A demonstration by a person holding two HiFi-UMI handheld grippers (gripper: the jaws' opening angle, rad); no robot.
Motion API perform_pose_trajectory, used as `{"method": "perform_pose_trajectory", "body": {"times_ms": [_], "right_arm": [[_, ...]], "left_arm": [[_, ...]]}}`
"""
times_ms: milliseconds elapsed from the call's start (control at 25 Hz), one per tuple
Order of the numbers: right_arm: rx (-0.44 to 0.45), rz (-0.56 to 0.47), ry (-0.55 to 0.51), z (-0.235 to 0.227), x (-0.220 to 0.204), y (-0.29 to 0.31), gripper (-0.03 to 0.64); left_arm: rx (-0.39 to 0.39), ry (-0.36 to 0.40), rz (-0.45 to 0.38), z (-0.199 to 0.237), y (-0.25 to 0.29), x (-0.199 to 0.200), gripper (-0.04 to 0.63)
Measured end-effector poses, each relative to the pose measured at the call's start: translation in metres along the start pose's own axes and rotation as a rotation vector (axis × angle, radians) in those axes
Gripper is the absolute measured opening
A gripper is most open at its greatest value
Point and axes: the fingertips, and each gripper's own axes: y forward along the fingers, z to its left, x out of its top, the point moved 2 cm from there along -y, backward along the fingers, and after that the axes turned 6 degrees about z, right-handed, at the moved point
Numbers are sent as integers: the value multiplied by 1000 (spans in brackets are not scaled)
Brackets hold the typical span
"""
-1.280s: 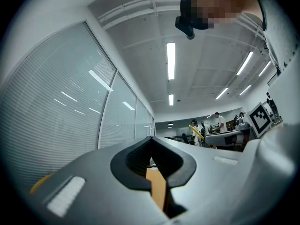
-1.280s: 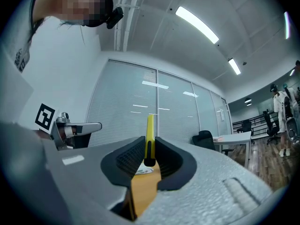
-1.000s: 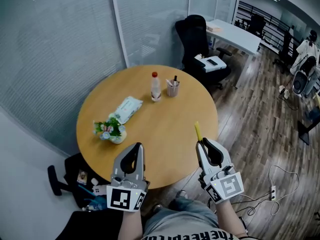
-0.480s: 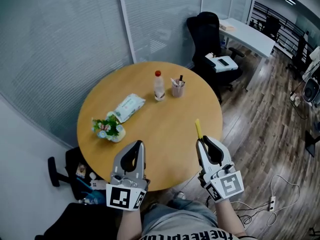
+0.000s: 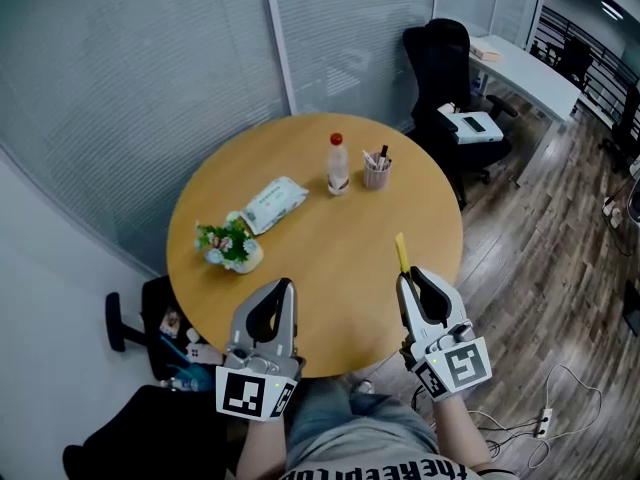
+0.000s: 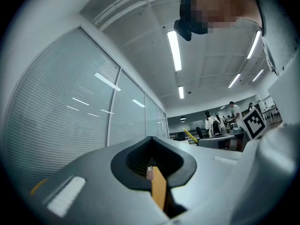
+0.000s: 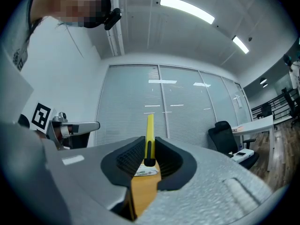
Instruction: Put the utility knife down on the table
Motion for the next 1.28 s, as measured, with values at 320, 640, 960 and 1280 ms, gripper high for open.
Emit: {"method": "perform_pose_trajectory", "body": {"times_ms": [320,640,960,1280], "right_arm": [[8,16,12,1,-3,28,66],[-25,30,21,-1,-2,63,66],[-55,69,34,-2,-13,90,66],[-95,151,60,-5,-41,113,66]], "left_arm": [[-23,0,9,17,17,-2,12],[-76,1,10,42,41,-2,12],[-118,-11,21,62,56,-11,12],[-146,-40,48,83,64,-27,12]]}}
